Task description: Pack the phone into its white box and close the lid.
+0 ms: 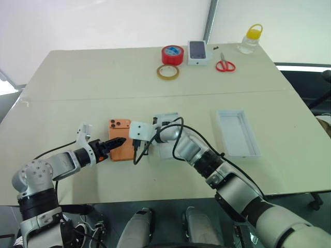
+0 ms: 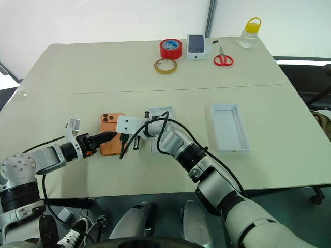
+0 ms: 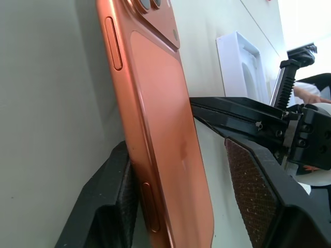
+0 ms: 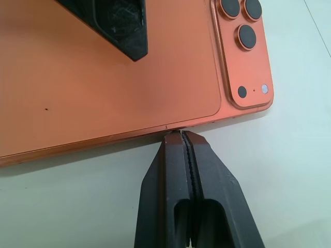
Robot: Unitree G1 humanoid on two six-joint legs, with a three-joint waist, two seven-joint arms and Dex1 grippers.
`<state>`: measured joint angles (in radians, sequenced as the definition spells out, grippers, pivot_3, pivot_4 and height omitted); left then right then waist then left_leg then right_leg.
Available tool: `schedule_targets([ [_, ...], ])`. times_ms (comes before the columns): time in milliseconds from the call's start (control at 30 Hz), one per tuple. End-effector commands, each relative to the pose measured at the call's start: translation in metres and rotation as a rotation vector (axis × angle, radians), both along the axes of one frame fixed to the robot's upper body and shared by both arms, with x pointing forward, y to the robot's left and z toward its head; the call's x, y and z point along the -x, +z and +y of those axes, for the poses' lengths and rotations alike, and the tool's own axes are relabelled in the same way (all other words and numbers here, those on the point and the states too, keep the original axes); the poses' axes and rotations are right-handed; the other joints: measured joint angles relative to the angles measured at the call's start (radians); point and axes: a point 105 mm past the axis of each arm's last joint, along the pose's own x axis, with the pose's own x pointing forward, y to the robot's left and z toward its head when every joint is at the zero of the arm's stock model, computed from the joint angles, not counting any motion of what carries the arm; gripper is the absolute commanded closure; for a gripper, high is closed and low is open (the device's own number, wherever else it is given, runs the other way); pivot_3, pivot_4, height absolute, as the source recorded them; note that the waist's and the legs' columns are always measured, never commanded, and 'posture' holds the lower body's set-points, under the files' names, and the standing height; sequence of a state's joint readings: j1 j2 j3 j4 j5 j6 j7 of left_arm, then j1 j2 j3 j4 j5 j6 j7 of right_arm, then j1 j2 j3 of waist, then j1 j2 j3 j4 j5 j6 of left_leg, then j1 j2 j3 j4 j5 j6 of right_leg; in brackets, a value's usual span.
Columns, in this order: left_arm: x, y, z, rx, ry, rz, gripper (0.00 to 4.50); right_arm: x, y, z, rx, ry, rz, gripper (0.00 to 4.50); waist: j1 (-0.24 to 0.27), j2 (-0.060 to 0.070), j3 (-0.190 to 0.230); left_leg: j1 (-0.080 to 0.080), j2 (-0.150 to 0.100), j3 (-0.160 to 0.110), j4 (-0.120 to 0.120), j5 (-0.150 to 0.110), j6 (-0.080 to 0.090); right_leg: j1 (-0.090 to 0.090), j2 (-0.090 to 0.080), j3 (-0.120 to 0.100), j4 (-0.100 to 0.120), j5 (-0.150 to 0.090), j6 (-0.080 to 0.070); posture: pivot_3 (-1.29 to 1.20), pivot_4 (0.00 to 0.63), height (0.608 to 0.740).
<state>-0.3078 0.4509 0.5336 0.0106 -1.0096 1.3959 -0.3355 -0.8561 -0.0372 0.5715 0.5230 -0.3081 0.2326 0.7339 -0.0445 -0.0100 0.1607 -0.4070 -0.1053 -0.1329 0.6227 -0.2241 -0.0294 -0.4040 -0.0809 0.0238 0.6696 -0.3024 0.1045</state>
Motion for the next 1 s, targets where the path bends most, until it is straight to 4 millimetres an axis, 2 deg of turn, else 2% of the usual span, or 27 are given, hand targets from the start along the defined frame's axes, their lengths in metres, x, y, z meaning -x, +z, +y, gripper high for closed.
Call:
schedule_targets([
  [33, 0.003, -0.004, -0.001, 0.026, -0.004, 0.02, 1.84, 0.004, 0.009, 0.007, -0.037, 0.026, -0.013, 4.5, 0.0, 0.0, 0.0, 0.0, 0.0, 0.0, 0.0, 0.0, 0.0, 0.0, 0.0, 0.0, 0.0, 0.0, 0.0, 0.0, 0.15, 0.74],
  [133, 0.003, -0.004, -0.001, 0.038, 0.006, 0.023, 2.73, 0.005, 0.009, 0.008, -0.038, 0.027, -0.012, 4.5, 0.0, 0.0, 0.0, 0.0, 0.0, 0.0, 0.0, 0.0, 0.0, 0.0, 0.0, 0.0, 0.0, 0.0, 0.0, 0.0, 0.15, 0.74],
  [200, 0.003, -0.004, -0.002, 0.032, -0.002, 0.024, 3.62, 0.005, 0.009, 0.008, -0.037, 0.028, -0.011, 4.5, 0.0, -0.001, 0.0, 0.0, 0.0, 0.0, 0.0, 0.0, 0.0, 0.0, 0.0, 0.0, 0.0, 0.0, 0.0, 0.0, 0.15, 0.74],
  [500, 0.005, -0.004, -0.006, 0.06, -0.015, 0.028, 3.62, 0.005, 0.009, 0.007, -0.038, 0.028, -0.012, 4.5, 0.0, -0.001, 0.0, 0.0, 0.0, 0.0, 0.0, 0.0, 0.0, 0.0, 0.0, 0.0, 0.0, 0.0, 0.0, 0.0, 0.15, 0.74],
  [633, 0.004, -0.001, -0.008, 0.091, -0.015, 0.019, 4.47, 0.005, 0.009, 0.008, -0.04, 0.028, -0.013, 4.5, 0.0, -0.001, 0.0, 0.0, 0.0, 0.0, 0.0, 0.0, 0.0, 0.0, 0.0, 0.0, 0.0, 0.0, 0.0, 0.0, 0.15, 0.74],
  [800, 0.003, -0.003, -0.004, 0.137, 0.009, 0.027, 4.47, 0.005, 0.017, 0.008, -0.079, 0.027, -0.011, 4.5, 0.001, -0.001, 0.0, 0.0, 0.0, 0.0, 0.0, 0.0, 0.0, 0.0, 0.0, 0.0, 0.0, 0.0, 0.0, 0.0, 0.15, 0.74],
  [1000, 0.001, 0.014, 0.006, 0.34, 0.056, -0.024, 4.47, 0.005, 0.038, 0.002, -0.218, 0.011, 0.047, 4.5, 0.0, -0.002, 0.001, -0.001, 0.0, 0.0, 0.0, 0.0, 0.0, -0.001, 0.0, 0.0, 0.0, 0.0, 0.0, 0.0, 0.15, 0.74],
])
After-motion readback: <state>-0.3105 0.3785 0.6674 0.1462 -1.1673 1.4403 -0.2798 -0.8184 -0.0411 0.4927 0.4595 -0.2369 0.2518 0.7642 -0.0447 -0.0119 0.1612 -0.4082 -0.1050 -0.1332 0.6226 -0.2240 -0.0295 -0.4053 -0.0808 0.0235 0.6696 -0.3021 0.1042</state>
